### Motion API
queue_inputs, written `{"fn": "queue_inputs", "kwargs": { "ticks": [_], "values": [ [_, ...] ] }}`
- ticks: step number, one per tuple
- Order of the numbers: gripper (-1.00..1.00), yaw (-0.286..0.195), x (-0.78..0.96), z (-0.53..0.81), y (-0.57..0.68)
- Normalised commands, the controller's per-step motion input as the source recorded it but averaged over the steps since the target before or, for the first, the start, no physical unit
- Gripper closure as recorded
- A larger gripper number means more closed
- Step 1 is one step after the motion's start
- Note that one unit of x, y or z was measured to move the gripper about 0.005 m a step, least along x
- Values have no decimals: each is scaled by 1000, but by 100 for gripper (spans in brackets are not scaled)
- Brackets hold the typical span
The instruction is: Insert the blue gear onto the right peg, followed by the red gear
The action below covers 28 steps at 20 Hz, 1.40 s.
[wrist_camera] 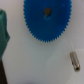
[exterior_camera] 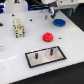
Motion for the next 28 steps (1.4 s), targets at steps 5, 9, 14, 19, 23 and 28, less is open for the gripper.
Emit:
{"fn": "queue_inputs", "kwargs": {
  "ticks": [5,9,14,19,23,28],
  "values": [
    [100,0,-255,-402,3],
    [100,0,-200,-143,21],
    [100,0,-195,-93,31],
    [100,0,-33,8,0],
    [100,0,256,493,-129],
    [100,0,475,623,-296]
  ]
}}
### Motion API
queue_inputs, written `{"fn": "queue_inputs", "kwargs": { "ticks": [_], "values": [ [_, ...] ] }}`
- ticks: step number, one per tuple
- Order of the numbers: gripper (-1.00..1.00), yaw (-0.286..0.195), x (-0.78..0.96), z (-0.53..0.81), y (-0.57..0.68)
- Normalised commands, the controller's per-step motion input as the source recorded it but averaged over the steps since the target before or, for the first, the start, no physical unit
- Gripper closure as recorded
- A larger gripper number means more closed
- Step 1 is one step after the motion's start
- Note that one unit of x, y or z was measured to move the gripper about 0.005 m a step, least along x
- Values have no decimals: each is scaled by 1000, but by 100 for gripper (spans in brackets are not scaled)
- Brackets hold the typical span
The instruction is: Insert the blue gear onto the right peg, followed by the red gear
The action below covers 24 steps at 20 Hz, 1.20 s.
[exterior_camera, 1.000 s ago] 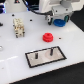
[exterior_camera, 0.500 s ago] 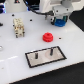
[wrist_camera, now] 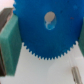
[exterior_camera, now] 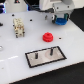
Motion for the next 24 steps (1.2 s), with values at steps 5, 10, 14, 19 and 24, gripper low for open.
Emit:
{"fn": "queue_inputs", "kwargs": {
  "ticks": [5,10,14,19,24],
  "values": [
    [100,0,699,545,-438],
    [100,0,822,531,-317],
    [100,0,890,463,-219],
    [100,0,909,362,-236],
    [100,0,884,311,-294]
  ]
}}
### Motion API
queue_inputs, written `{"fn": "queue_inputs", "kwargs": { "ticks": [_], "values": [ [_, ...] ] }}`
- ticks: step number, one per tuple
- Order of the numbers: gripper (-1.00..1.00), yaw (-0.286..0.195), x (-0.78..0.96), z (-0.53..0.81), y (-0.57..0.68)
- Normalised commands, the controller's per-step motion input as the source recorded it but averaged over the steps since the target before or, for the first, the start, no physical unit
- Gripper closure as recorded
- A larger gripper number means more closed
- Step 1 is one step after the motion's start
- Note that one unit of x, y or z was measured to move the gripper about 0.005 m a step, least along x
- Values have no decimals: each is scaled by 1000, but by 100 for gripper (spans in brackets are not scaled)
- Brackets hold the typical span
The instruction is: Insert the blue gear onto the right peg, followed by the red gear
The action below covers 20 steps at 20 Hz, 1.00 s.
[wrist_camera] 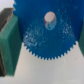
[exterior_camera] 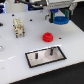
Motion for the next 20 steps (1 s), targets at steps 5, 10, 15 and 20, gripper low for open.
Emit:
{"fn": "queue_inputs", "kwargs": {
  "ticks": [5,10,15,20],
  "values": [
    [100,0,856,259,-344],
    [100,0,783,151,-239],
    [100,0,577,8,-118],
    [100,0,358,-70,-219]
  ]
}}
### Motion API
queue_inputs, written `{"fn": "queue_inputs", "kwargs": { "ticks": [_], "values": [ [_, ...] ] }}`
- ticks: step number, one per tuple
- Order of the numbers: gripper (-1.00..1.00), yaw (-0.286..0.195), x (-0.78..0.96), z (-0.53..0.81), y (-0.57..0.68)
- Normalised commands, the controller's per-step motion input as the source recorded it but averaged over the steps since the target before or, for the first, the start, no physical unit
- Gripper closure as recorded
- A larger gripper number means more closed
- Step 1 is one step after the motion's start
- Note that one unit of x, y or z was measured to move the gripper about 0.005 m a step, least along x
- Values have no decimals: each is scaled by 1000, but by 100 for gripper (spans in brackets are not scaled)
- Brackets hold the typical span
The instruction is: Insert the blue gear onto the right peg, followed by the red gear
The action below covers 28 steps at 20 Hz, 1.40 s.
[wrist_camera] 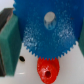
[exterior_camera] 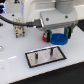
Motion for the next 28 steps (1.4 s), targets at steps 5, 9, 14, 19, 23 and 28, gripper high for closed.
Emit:
{"fn": "queue_inputs", "kwargs": {
  "ticks": [5,9,14,19,23,28],
  "values": [
    [100,0,282,-97,-379],
    [100,0,203,-17,-231],
    [100,0,270,287,-10],
    [100,0,486,378,0],
    [100,0,451,0,-1],
    [100,0,363,-153,-10]
  ]
}}
